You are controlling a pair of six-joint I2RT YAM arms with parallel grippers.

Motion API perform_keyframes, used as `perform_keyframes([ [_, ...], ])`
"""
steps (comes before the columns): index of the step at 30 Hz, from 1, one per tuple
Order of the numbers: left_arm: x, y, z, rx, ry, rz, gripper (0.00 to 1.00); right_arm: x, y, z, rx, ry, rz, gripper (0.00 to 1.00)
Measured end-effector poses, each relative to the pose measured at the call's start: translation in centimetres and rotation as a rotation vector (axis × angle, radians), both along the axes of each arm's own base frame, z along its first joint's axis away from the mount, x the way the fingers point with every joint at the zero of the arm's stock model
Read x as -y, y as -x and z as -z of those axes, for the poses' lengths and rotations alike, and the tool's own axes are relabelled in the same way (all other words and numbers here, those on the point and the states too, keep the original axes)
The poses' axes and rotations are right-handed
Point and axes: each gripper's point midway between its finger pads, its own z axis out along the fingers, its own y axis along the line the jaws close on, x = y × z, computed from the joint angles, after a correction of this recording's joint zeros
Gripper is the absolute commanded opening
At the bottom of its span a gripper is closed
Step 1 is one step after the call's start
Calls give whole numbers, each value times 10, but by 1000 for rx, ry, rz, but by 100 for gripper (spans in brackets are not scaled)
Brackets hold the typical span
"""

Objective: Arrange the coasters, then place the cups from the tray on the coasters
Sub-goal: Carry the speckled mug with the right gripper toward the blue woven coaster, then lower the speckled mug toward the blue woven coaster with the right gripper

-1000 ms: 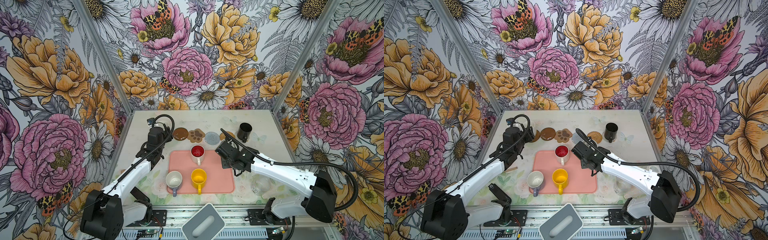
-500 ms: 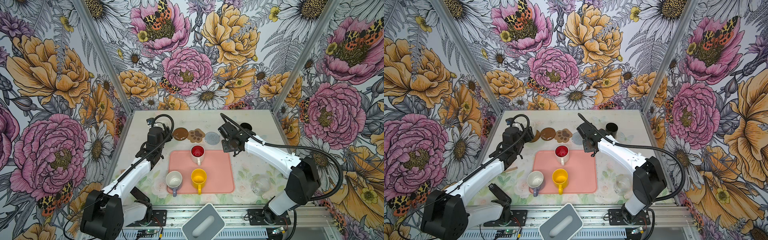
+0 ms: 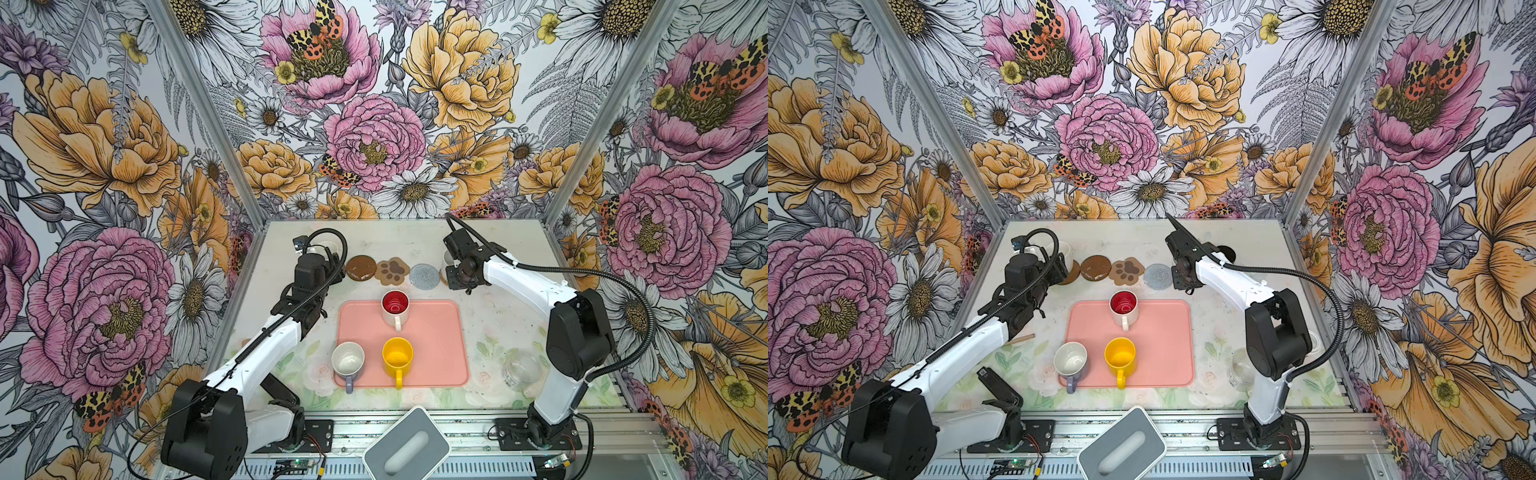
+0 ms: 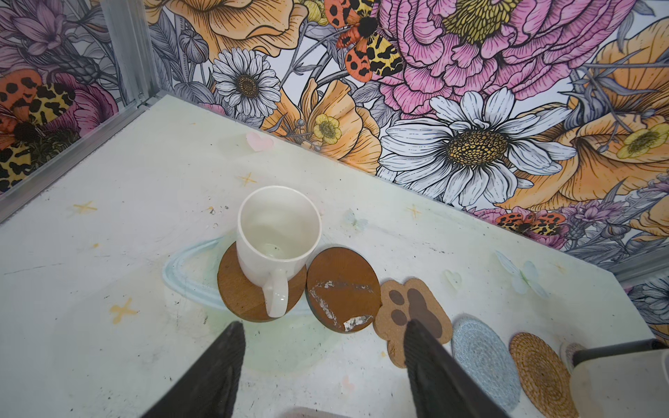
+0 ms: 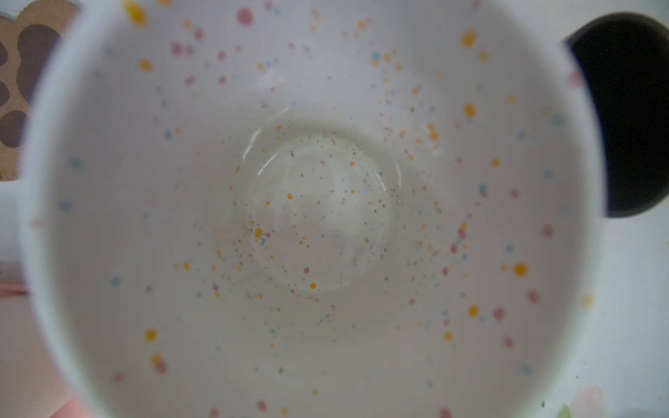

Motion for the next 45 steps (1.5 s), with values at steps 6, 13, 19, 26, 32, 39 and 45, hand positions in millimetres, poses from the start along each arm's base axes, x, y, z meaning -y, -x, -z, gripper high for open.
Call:
perform_keyframes([
  [6,0,0,0,0,0,0,71,7,-9,8,-9,-7,18,0],
  [13,0,0,0,0,0,0,71,9,-13,19,-28,-6,26,0],
  [19,0,0,0,0,0,0,71,8,-14,25,-36,-2,26,0],
  [26,0,0,0,0,0,0,71,9,-14,28,-42,2,27,0],
  [32,0,0,0,0,0,0,71,7,-18,35,-47,7,28,0],
  [39,0,0,0,0,0,-1,71,7,-20,42,-57,11,28,0],
  [45,0,0,0,0,0,-1,71,6,-23,39,-47,10,29,0],
])
